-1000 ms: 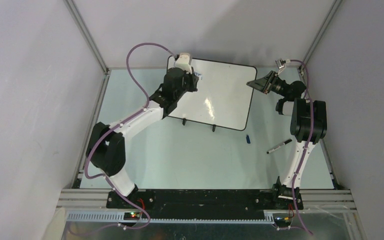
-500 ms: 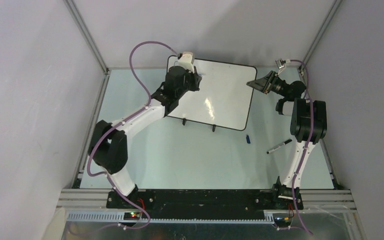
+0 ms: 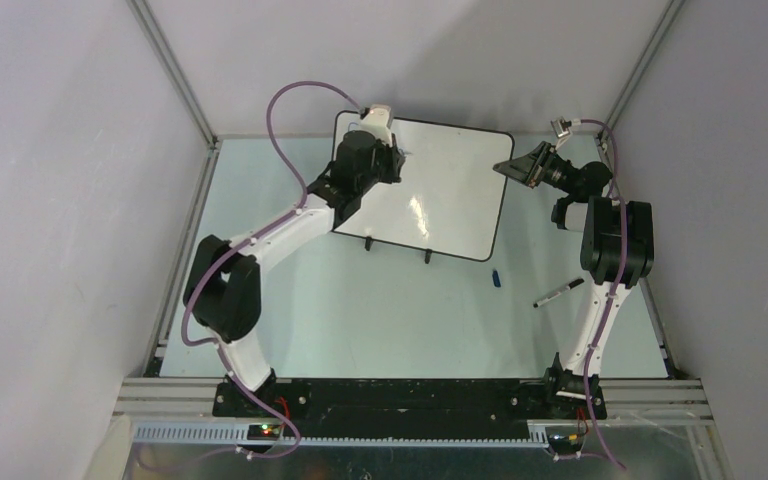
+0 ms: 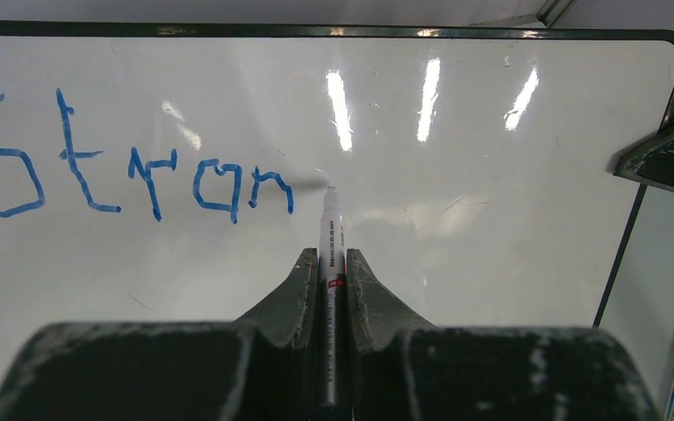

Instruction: Write a sentence on the whiteboard

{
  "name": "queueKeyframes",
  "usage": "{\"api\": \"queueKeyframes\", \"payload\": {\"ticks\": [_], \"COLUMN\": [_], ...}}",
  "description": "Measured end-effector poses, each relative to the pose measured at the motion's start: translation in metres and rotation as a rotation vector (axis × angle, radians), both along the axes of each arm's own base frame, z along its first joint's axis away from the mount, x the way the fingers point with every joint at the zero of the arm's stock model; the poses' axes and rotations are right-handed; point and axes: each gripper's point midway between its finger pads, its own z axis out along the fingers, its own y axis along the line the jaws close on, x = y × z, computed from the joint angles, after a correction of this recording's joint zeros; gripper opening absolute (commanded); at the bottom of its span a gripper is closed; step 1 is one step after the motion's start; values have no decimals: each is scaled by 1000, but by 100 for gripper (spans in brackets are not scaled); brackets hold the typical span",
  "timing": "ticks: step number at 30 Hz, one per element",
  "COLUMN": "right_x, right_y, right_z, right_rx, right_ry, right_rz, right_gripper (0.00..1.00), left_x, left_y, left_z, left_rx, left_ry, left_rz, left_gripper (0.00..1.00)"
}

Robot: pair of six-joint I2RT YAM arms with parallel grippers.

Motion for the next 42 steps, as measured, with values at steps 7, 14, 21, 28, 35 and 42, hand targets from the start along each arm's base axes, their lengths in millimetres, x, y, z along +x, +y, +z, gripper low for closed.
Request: {"api": "queueKeyframes", "payload": {"ticks": [7, 14, 21, 28, 35, 42], "right_x": [0, 0, 0, 0, 0, 0], "right_y": [0, 0, 0, 0, 0, 0], "right_z": [0, 0, 0, 0, 0, 0], "right_rx": [0, 0, 0, 0, 0, 0], "right_ry": [0, 0, 0, 0, 0, 0], "right_rz": [0, 0, 0, 0, 0, 0], "right_gripper": [0, 0, 0, 0, 0, 0], "left_x": [4, 7, 9, 11, 12, 14], "left_y": [-2, -2, -2, -2, -1, 2], "left_z": [-1, 2, 0, 2, 4, 4], "left_rx": [4, 7, 14, 23, 31, 37], "left_ry": [6, 4, 8, 3, 1, -1], "left_rz": [1, 9, 19, 22, 25, 45], "left_gripper": [0, 0, 0, 0, 0, 0]}}
